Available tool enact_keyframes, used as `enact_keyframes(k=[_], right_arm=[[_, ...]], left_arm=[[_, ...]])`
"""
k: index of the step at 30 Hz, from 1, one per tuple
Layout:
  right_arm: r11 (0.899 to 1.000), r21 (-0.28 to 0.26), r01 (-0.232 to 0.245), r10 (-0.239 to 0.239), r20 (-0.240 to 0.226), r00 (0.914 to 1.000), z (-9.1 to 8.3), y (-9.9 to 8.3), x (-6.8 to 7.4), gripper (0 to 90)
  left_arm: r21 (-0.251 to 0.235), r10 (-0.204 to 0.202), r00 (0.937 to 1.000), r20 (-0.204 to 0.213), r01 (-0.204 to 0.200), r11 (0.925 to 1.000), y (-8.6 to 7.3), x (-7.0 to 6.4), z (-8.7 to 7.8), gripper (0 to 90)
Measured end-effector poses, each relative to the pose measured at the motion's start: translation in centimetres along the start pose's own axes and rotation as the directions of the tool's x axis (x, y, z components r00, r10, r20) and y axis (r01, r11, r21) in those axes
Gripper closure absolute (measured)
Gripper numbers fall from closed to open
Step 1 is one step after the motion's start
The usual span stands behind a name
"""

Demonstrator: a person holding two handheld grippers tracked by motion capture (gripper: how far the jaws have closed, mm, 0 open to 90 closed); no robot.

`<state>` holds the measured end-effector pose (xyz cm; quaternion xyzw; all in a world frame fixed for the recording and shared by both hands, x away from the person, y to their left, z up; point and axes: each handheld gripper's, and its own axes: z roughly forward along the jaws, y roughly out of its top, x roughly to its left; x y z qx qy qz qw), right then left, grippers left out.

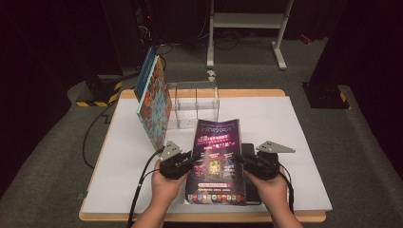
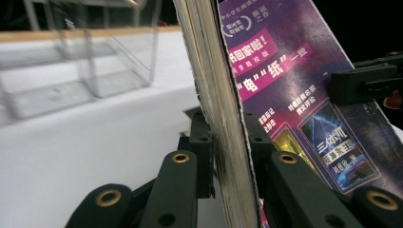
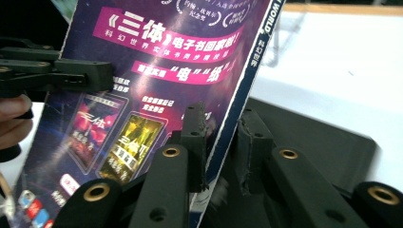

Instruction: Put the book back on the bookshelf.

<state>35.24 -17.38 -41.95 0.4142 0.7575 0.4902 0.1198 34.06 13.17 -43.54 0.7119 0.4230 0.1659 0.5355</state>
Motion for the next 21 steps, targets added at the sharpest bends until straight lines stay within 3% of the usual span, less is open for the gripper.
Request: enact_keyframes(k=[10,12,21], right_arm=[[0.998,-0.033,0.052,-0.053,-0.043,0.9977,3.8,2.9,3.6,78.3],[0.997,-0.032,0.065,-0.066,-0.048,0.9967,5.5,3.7,4.3,79.1],[0.994,-0.069,0.083,-0.084,-0.012,0.9964,8.2,5.5,4.4,80.9]], left_arm=[[-0.054,-0.007,0.994,-0.109,0.001,0.9985,1.0,3.3,-3.1,81.3],[-0.068,-0.011,0.9905,-0.137,0.002,0.9977,1.2,4.4,-3.4,81.6],[-0.114,0.0,0.9809,-0.194,-0.023,0.9933,2.0,6.1,-2.1,82.0]])
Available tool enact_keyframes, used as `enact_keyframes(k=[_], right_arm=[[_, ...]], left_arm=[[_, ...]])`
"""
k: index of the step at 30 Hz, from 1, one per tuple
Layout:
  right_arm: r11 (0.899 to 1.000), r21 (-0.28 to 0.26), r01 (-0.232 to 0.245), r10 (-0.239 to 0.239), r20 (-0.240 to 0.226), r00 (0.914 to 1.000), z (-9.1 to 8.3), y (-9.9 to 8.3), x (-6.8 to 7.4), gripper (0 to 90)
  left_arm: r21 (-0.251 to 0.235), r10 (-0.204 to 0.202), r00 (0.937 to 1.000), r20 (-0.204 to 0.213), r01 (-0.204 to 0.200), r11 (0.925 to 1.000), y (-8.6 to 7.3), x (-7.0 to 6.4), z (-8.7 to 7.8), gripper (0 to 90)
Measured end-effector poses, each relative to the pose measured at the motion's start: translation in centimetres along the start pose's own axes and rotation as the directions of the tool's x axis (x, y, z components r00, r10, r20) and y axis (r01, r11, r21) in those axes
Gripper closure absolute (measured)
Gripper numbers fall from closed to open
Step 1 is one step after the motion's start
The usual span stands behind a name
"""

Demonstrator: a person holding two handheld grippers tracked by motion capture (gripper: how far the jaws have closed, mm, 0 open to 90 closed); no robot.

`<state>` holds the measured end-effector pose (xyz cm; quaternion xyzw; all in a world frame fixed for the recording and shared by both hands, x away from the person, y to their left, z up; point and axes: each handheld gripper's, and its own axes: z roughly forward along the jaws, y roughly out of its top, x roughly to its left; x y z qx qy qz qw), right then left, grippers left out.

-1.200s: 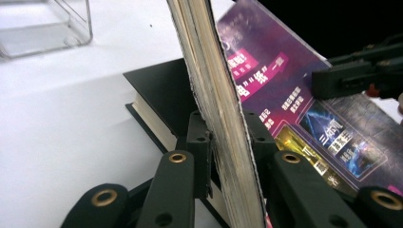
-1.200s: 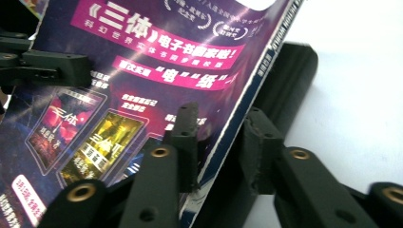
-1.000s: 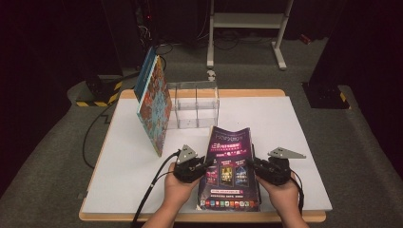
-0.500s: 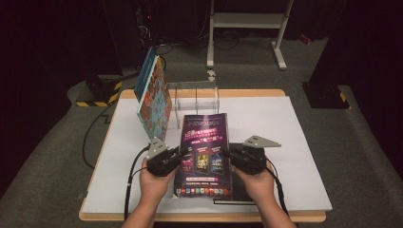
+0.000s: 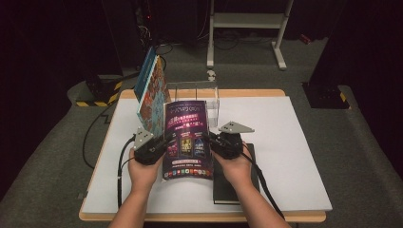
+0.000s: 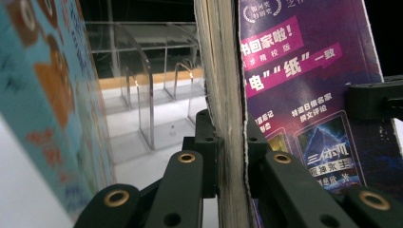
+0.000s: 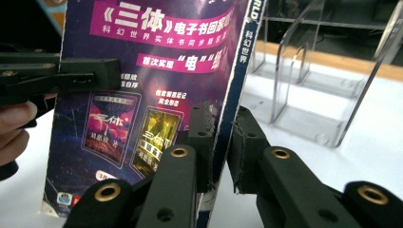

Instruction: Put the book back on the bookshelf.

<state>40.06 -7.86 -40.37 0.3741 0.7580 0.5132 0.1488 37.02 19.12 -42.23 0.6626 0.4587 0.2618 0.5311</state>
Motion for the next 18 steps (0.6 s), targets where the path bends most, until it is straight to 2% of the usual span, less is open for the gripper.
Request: enact_keyframes(k=[5,8,15,18], right_arm=[[1.0,-0.021,-0.005,0.005,0.005,1.0,0.9,-0.1,-0.4,81.0],[1.0,-0.029,0.005,-0.005,0.013,0.9999,1.2,-0.4,-0.2,81.1],[0.998,-0.059,0.022,-0.022,0.002,0.9998,0.1,-0.9,0.8,81.6],[0.997,-0.07,0.024,-0.025,-0.006,0.9997,-0.5,-1.2,1.3,82.1]], left_arm=[[-0.005,0.024,0.9994,-0.026,-0.025,0.9997,-0.2,0.3,0.8,82.0],[-0.017,0.016,0.9995,-0.026,-0.017,0.9997,-0.6,0.5,0.8,82.0],[-0.045,0.017,0.9995,-0.028,-0.018,0.9988,-1.0,0.3,-0.3,78.6],[-0.053,0.018,0.9997,-0.015,-0.019,0.9984,-1.2,0.2,-0.9,77.2]])
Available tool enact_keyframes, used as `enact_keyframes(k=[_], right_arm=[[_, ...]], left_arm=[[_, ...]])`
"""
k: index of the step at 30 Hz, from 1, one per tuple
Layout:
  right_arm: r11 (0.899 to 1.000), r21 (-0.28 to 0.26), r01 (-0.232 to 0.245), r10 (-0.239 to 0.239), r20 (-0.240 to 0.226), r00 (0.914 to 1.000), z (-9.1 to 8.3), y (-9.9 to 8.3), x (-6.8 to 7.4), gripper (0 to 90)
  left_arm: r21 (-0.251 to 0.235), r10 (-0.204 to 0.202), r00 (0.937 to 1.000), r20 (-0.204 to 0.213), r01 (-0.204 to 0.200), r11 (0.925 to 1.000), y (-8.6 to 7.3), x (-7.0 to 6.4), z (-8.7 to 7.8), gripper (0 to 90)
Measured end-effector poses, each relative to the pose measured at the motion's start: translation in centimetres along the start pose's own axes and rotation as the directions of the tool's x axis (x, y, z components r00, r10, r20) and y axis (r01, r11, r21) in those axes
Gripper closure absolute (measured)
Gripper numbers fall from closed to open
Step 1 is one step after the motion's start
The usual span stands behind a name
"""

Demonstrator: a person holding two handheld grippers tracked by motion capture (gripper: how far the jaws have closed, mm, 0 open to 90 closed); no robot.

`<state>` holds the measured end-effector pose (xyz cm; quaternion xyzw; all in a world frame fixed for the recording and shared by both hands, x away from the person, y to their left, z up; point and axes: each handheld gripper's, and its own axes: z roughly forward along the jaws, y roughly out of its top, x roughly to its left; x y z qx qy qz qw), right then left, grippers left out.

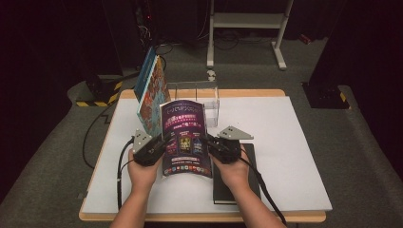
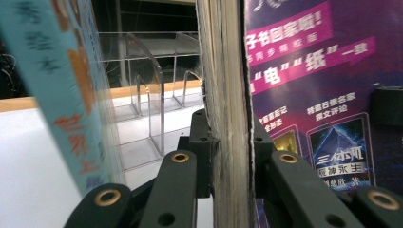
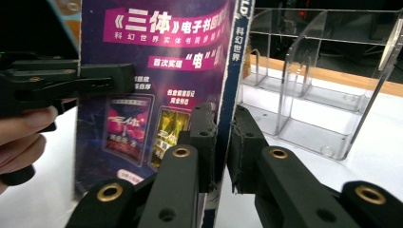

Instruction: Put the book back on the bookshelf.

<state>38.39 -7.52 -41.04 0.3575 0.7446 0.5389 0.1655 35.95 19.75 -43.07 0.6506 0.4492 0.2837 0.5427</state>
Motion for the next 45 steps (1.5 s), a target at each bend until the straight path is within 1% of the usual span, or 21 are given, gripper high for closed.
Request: enact_keyframes(k=[1,3,4,11,15,18,21,22,23,24,26,28,29,30,33,34,36,38,40,42,45], right_arm=[[1.0,-0.012,0.005,-0.005,-0.005,1.0,-0.7,-0.3,0.4,82.6],[1.0,-0.016,0.006,-0.006,-0.008,0.9999,-1.0,-0.5,0.6,82.7],[1.0,-0.027,0.009,-0.01,-0.014,0.9999,-1.7,-0.9,1.1,82.9],[0.999,-0.042,0.027,-0.028,-0.021,0.9994,-3.5,-2.0,2.2,82.2],[0.998,-0.041,0.04,-0.041,-0.03,0.9987,-4.3,-2.7,2.8,80.1],[0.998,-0.039,0.045,-0.047,-0.053,0.9975,-4.8,-3.2,3.1,73.7],[0.997,-0.052,0.063,-0.066,-0.068,0.9955,-5.1,-3.3,3.5,65.5],[0.996,-0.058,0.065,-0.07,-0.081,0.9942,-5.1,-3.1,3.6,62.6],[0.996,-0.058,0.065,-0.07,-0.081,0.9942,-5.1,-3.1,3.6,62.6],[0.994,-0.081,0.078,-0.085,-0.094,0.9919,-5.1,-2.3,3.5,60.7],[0.993,-0.092,0.079,-0.088,-0.099,0.9912,-4.9,-1.6,3.3,60.0],[0.991,-0.102,0.088,-0.099,-0.104,0.9896,-4.7,-0.5,3.2,60.5],[0.991,-0.103,0.089,-0.1,-0.111,0.9888,-4.5,-0.1,3.2,62.6],[0.991,-0.101,0.09,-0.102,-0.124,0.987,-4.3,0.3,3.1,67.4],[0.989,-0.086,0.119,-0.129,-0.124,0.9839,-4.0,0.6,3.1,81.6],[0.988,-0.089,0.129,-0.14,-0.129,0.9817,-4.0,0.6,3.1,83.3],[0.984,-0.097,0.148,-0.158,-0.109,0.9814,-4.1,0.6,3.4,83.8],[0.983,-0.109,0.145,-0.155,-0.097,0.983,-4.1,0.5,3.5,84.0],[0.985,-0.115,0.131,-0.142,-0.085,0.9863,-4.0,0.5,3.5,84.0],[0.986,-0.127,0.109,-0.119,-0.069,0.9905,-3.7,0.5,3.2,84.1],[0.983,-0.153,0.103,-0.11,-0.037,0.9933,-3.4,0.7,2.9,84.1]], left_arm=[[-0.006,0.005,1.0,0.008,-0.005,1.0,-0.1,-0.1,-0.6,76.5],[-0.008,0.006,0.9999,0.011,-0.006,0.9999,-0.2,-0.2,-0.9,75.1],[-0.018,0.006,0.9998,0.02,-0.006,0.9998,-0.4,-0.4,-1.5,74.1],[-0.043,0.013,0.9993,0.036,-0.011,0.999,-1.1,-1.0,-3.3,67.3],[-0.051,0.022,0.999,0.038,-0.021,0.9985,-1.6,-1.3,-4.0,60.0],[-0.056,0.021,0.9989,0.043,-0.019,0.9982,-2.0,-1.4,-4.3,54.4],[-0.033,0.03,0.999,0.033,-0.029,0.999,-2.3,-1.4,-4.4,51.0],[-0.029,0.025,0.9991,0.034,-0.024,0.9993,-2.5,-1.3,-4.4,50.3],[-0.029,0.025,0.9991,0.034,-0.024,0.9993,-2.5,-1.3,-4.4,49.9],[-0.019,0.029,0.999,0.035,-0.028,0.9994,-2.9,-1.2,-4.5,49.6],[-0.009,0.03,0.9989,0.036,-0.029,0.9995,-3.1,-1.2,-4.5,49.5],[0.0,0.033,0.9987,0.038,-0.033,0.9995,-3.3,-1.0,-4.6,49.3],[0.0,0.033,0.9987,0.038,-0.033,0.9995,-3.3,-1.0,-4.6,49.3],[0.005,0.032,0.9987,0.041,-0.032,0.9995,-3.4,-1.0,-4.6,49.2],[0.012,0.036,0.9984,0.044,-0.037,0.9993,-3.5,-1.0,-4.7,48.6],[0.019,0.035,0.9984,0.044,-0.036,0.9992,-3.6,-0.8,-4.7,48.6],[0.027,0.035,0.9986,0.04,-0.036,0.999,-3.6,-0.6,-4.8,48.4],[0.026,0.029,0.999,0.035,-0.03,0.9992,-3.6,-0.3,-5.0,48.5],[0.02,0.018,0.9993,0.032,-0.019,0.9996,-3.5,-0.2,-5.1,48.5],[0.016,0.018,0.9994,0.028,-0.019,0.9997,-3.4,0.0,-5.3,48.5],[0.012,0.011,0.9997,0.021,-0.011,0.9999,-3.4,0.3,-5.4,48.5]])
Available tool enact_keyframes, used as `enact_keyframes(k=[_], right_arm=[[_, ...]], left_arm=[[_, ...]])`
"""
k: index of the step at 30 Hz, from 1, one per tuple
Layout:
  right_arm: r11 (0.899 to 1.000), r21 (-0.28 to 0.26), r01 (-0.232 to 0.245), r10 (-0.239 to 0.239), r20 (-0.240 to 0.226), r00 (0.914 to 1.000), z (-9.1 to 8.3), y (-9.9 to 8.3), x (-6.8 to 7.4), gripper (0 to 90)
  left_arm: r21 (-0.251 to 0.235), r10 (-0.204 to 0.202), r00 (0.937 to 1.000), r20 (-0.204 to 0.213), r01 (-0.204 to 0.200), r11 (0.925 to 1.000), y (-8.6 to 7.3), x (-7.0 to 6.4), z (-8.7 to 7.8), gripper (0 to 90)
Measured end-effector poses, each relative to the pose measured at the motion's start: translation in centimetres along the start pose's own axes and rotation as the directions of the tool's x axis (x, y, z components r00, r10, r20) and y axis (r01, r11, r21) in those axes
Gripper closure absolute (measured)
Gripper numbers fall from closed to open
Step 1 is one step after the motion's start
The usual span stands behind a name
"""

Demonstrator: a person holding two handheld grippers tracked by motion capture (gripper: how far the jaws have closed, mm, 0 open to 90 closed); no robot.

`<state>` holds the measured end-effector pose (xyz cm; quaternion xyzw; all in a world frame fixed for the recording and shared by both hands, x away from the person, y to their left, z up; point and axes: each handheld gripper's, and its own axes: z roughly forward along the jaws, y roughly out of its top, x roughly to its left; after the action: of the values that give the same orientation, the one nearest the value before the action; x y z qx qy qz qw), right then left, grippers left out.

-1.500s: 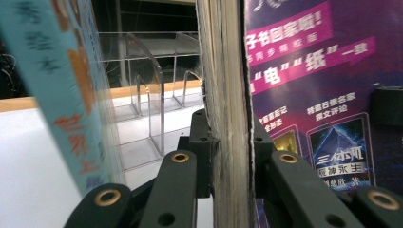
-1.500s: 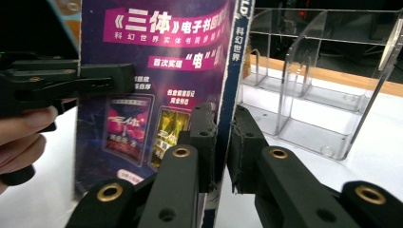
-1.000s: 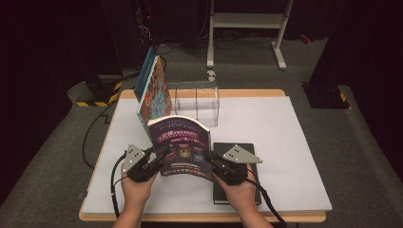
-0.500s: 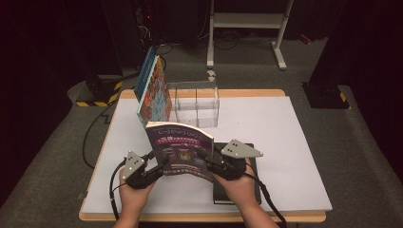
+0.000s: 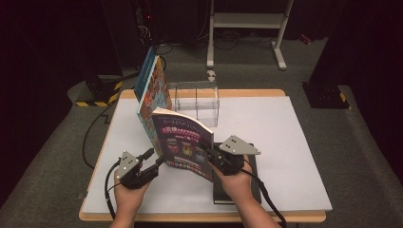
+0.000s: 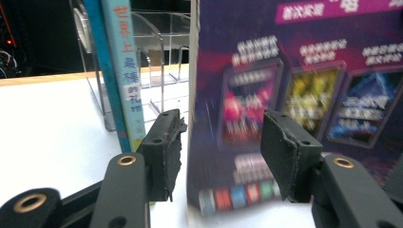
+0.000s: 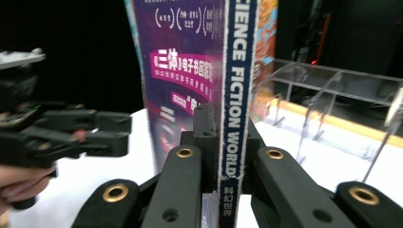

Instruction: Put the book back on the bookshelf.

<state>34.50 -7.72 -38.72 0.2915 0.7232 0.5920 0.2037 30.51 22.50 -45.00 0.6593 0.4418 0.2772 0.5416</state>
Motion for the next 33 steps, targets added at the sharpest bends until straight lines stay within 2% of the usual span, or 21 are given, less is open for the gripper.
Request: enact_keyframes(k=[3,4,5,8,11,16,19,22,24,29,30,31,32,33], right_arm=[[0.999,-0.03,-0.014,0.016,0.054,0.9984,0.4,0.5,-0.7,84.2],[0.999,-0.03,-0.014,0.016,0.054,0.9984,0.4,0.5,-0.7,84.2],[0.999,-0.043,-0.018,0.022,0.099,0.9949,0.7,0.6,-1.1,84.1],[0.999,-0.036,-0.04,0.044,0.123,0.9915,1.2,0.4,-1.8,84.0],[0.999,-0.041,-0.025,0.031,0.148,0.9886,1.2,0.1,-1.5,83.6],[0.999,-0.036,-0.019,0.024,0.137,0.9902,0.9,-0.5,-1.3,82.1],[0.999,-0.035,-0.04,0.045,0.125,0.9912,0.5,-0.8,-1.3,77.7],[0.999,-0.028,-0.04,0.043,0.115,0.9924,0.2,-1.1,-1.3,75.7],[0.999,-0.012,-0.043,0.044,0.098,0.9942,-0.4,-1.9,-1.2,72.6],[0.998,0.006,-0.065,0.065,0.086,0.9942,-1.4,-3.6,-1.2,73.5],[0.998,0.006,-0.065,0.065,0.086,0.9942,-1.4,-3.6,-1.2,73.5],[0.996,0.013,-0.087,0.085,0.085,0.9927,-1.6,-4.3,-1.3,73.9],[0.996,0.013,-0.087,0.085,0.085,0.9927,-1.6,-4.3,-1.3,73.9],[0.995,0.022,-0.094,0.092,0.081,0.9924,-1.6,-4.8,-1.3,75.0]], left_arm=[[-0.004,-0.008,1.0,-0.004,0.008,1.0,0.0,0.2,-0.1,48.6],[-0.004,-0.008,1.0,-0.004,0.008,1.0,0.0,0.2,-0.1,48.6],[-0.006,-0.011,0.9999,-0.005,0.011,0.9999,0.0,0.3,-0.1,48.7],[-0.005,-0.008,0.9999,-0.007,0.008,1.0,0.0,0.4,-0.2,48.7],[0.0,-0.01,0.9999,-0.004,0.01,1.0,0.0,0.3,-0.1,48.6],[0.006,0.0,0.9999,0.01,0.0,1.0,0.0,-0.1,0.1,48.0],[0.012,0.002,0.9998,0.02,-0.002,0.9999,0.1,-0.4,0.2,46.9],[0.013,0.004,0.9997,0.024,-0.004,0.9999,0.1,-0.5,0.3,45.9],[0.01,0.003,0.9993,0.036,-0.003,0.9999,0.1,-0.8,0.4,44.9],[-0.007,-0.006,0.9935,0.114,0.007,1.0,1.1,-2.0,0.7,41.0],[-0.007,-0.006,0.9935,0.114,0.007,1.0,1.1,-2.0,0.7,39.8],[-0.017,0.005,0.9915,0.13,-0.003,0.9998,1.5,-2.6,0.9,37.7],[-0.023,0.007,0.9906,0.137,-0.003,0.9997,1.8,-2.9,1.0,37.7],[-0.04,-0.001,0.9859,0.167,0.007,0.9992,2.4,-3.7,1.3,34.6]])
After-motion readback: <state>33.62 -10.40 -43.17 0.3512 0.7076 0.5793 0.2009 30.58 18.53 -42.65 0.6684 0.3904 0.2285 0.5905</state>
